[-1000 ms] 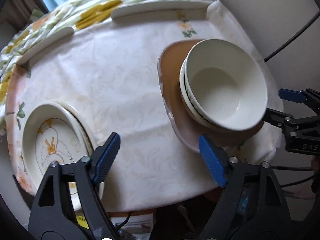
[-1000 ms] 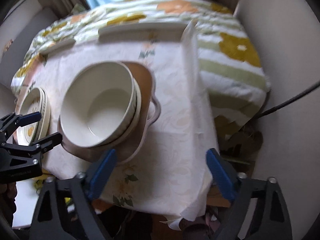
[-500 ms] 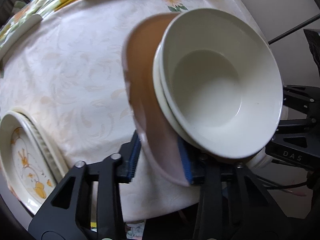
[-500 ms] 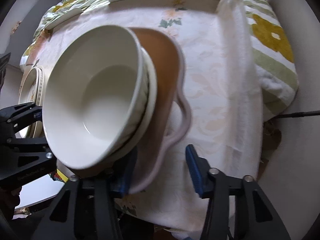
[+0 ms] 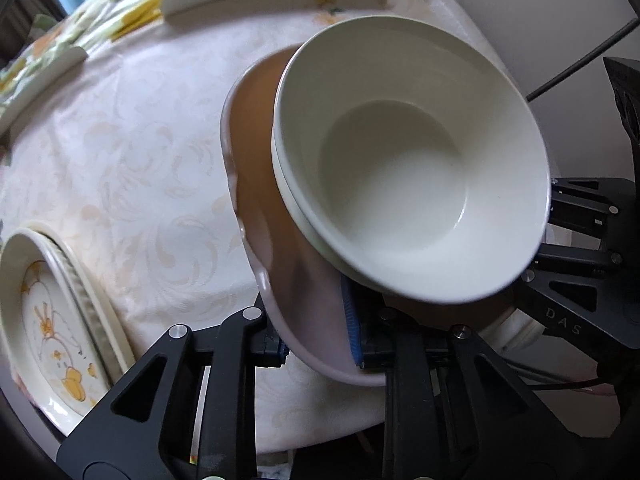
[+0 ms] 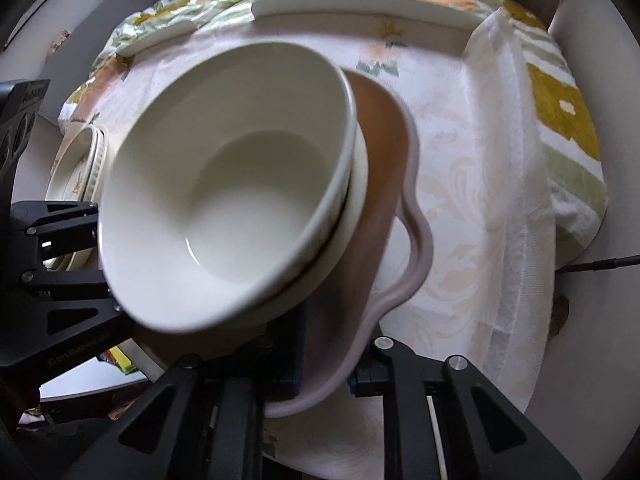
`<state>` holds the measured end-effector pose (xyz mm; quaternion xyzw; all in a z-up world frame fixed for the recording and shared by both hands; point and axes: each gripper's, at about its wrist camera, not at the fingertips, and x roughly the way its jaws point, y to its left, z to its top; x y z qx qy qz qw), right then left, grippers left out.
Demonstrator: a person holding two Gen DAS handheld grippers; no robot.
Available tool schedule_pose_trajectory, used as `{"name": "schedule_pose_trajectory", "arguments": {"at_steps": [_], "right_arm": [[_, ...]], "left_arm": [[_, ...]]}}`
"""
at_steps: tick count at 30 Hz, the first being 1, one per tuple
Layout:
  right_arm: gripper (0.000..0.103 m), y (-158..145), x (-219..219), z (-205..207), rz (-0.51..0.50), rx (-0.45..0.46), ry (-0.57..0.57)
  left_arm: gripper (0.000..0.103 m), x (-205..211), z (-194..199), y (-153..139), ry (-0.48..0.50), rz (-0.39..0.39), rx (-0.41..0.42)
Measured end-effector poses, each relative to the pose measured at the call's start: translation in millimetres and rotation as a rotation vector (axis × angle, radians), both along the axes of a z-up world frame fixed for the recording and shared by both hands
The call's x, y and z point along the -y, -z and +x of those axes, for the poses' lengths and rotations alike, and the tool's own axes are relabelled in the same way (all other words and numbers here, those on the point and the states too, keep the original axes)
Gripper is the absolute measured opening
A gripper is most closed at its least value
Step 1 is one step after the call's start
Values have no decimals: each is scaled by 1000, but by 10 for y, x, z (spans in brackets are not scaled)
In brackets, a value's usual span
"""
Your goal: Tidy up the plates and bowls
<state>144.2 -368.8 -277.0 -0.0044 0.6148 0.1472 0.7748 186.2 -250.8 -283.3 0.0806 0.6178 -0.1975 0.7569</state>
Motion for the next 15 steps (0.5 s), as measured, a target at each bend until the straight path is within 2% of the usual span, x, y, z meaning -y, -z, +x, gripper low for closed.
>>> {"name": "schedule_pose_trajectory", "arguments": {"at_steps": [6,11,15], "right_arm": [[15,-231,-67,-26,-17,56,-47],[15,-469,-247,-47,-24,80,-87],[15,-666,-582,-72,-29,99,-120]], "left_arm": [[19,-136,-114,-254,-40,-2,55],[19,-450,-202,-506,-85,-3,88],[19,-813,-289,-730,-113,-6,112]]}}
